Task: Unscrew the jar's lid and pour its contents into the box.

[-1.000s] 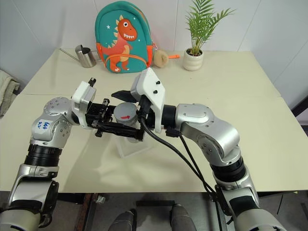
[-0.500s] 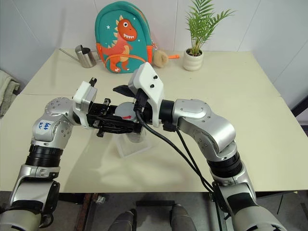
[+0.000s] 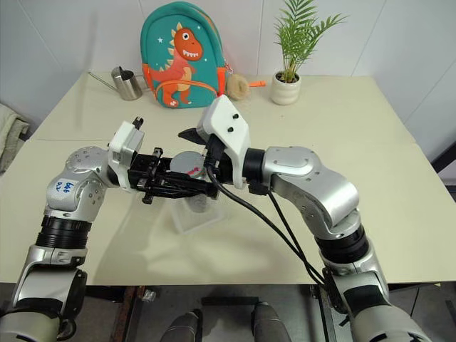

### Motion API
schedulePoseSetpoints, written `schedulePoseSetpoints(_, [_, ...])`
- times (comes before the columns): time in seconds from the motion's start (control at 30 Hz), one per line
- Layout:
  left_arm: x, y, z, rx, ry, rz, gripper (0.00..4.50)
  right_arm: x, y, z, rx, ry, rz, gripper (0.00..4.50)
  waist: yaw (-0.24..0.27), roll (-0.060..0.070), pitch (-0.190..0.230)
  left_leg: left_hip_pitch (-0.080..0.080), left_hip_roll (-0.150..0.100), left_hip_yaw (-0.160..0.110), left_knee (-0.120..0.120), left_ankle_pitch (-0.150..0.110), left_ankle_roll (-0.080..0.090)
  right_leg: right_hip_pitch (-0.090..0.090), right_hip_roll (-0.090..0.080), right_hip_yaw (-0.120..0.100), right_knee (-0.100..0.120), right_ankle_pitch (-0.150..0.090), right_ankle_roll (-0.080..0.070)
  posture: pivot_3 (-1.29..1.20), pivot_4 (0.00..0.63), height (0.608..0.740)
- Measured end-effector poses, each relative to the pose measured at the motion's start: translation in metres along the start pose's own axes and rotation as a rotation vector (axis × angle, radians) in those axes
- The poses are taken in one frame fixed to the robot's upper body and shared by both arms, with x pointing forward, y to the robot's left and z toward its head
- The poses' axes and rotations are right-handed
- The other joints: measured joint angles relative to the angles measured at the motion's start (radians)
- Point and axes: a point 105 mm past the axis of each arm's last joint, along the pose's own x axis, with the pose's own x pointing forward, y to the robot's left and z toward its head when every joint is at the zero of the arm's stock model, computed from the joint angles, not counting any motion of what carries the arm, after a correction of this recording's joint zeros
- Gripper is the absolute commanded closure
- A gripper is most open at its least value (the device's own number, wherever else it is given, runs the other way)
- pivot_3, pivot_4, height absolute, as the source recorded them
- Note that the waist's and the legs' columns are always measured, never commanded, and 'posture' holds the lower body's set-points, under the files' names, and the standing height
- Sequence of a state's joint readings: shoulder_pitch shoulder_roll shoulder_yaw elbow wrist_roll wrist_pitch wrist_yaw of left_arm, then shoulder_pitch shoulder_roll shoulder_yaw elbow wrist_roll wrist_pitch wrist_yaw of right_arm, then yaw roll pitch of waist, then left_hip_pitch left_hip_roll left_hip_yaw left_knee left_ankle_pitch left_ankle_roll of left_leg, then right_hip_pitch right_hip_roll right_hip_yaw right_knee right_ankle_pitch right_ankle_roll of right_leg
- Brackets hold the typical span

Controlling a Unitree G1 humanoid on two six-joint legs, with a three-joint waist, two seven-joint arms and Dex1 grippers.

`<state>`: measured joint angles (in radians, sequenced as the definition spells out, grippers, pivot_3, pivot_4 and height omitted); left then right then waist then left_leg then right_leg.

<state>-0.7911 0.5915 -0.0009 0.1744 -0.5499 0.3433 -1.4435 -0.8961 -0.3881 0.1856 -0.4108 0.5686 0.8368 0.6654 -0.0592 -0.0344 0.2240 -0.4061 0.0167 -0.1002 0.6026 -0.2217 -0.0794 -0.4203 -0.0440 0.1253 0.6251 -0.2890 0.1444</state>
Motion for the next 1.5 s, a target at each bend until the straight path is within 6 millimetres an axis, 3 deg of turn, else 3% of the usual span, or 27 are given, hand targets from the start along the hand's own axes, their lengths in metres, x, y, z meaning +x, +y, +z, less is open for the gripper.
schedulePoseSetpoints(0.3, [-0.003, 0.0, -0.003, -0.018, 0.003, 0.008, 2.57, -0.023, 0.001, 0.0, 0.0, 0.049, -0.025, 0.03, 0.002, 0.0, 0.0, 0.0, 0.0, 0.0, 0.0, 0.0, 0.0, 0.0, 0.0, 0.0, 0.0, 0.0, 0.0, 0.0, 0.15, 0.74])
schedulePoseSetpoints(0.53, [-0.009, 0.001, -0.006, -0.025, 0.001, 0.009, 2.57, -0.043, -0.009, 0.001, -0.006, 0.081, -0.116, 0.03, 0.002, 0.0, 0.0, 0.0, 0.0, 0.0, 0.0, 0.0, 0.0, 0.0, 0.0, 0.0, 0.0, 0.0, 0.0, 0.0, 0.15, 0.74])
schedulePoseSetpoints(0.87, [-0.011, 0.0, -0.01, -0.037, -0.002, -0.006, 2.57, -0.052, -0.004, 0.013, 0.001, 0.062, -0.11, 0.03, 0.003, 0.0, 0.0, 0.0, 0.0, 0.0, 0.0, 0.0, 0.0, 0.0, 0.0, 0.0, 0.0, 0.0, 0.0, 0.0, 0.15, 0.74])
schedulePoseSetpoints(1.07, [-0.007, 0.002, -0.004, -0.018, -0.004, -0.019, 2.57, -0.04, -0.002, 0.024, 0.015, -0.011, -0.093, 0.03, 0.002, 0.0, 0.0, 0.0, 0.0, 0.0, 0.0, 0.0, 0.0, 0.0, 0.0, 0.0, 0.0, 0.0, 0.0, 0.0, 0.15, 0.74])
schedulePoseSetpoints(1.5, [-0.003, 0.002, -0.006, -0.036, -0.003, -0.035, 2.57, 0.005, 0.011, 0.013, 0.112, -0.075, -0.008, 0.03, 0.001, 0.0, 0.0, -0.001, 0.0, 0.0, 0.0, 0.0, 0.0, -0.001, 0.0, 0.0, 0.001, 0.0, 0.0, 0.0, 0.15, 0.74])
